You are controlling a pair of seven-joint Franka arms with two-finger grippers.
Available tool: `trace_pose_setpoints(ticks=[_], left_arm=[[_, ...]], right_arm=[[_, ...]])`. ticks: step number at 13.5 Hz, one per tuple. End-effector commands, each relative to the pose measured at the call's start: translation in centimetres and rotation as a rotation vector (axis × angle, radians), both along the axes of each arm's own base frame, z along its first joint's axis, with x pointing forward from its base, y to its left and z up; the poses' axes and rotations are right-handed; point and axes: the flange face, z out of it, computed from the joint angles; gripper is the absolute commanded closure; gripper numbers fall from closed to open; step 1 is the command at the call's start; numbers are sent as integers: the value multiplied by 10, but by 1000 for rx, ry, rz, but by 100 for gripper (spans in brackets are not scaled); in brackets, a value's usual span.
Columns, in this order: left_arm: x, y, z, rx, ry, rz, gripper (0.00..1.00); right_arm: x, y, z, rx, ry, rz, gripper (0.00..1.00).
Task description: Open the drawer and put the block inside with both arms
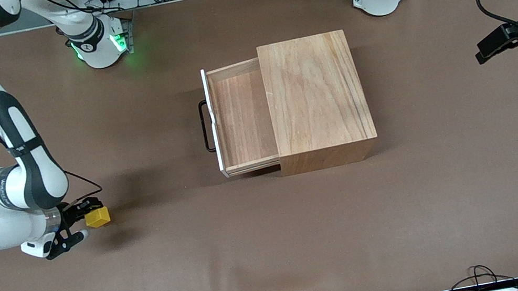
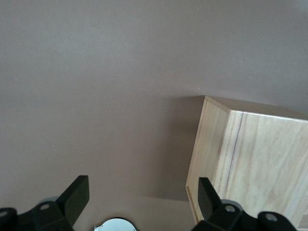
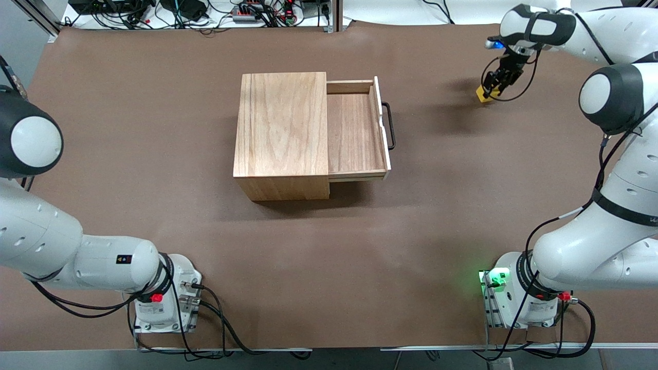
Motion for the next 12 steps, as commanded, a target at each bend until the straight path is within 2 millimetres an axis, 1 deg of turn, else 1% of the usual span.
trace_pose_setpoints(ticks=[1,2,3,4,5,6,7,8,9,10,11,12], left_arm=[[-13,15,-2,-7,-9,-18,0],[-21,16,-1,-1,-33,-66,0],[-28,19,0,7,-51,-93,0],[-31,23,0,10,-48,-86,0],[-36,16,4,17,-53,-100,0],[-37,22,6,42,-54,-95,0],[-42,24,16,57,-71,-95,0],[-40,31,19,56,-79,-92,0],[-40,37,22,56,-85,-92,0],[-40,37,21,56,-83,-95,0],[-41,38,23,56,-86,-93,0],[-42,39,25,58,-91,-93,0]], right_arm=[[-3,52,59,90,18,51,81],[-4,73,72,135,54,2,81],[-8,93,77,153,98,-51,81],[-12,118,89,167,107,-66,81],[-17,142,105,168,103,-79,82],[-21,168,119,174,101,-103,83],[-24,192,140,206,89,-131,83],[-22,213,161,252,67,-147,83],[-26,233,174,267,62,-142,82],[-36,256,185,260,63,-140,82],[-46,276,194,235,73,-177,82],[-58,301,197,207,94,-210,82]])
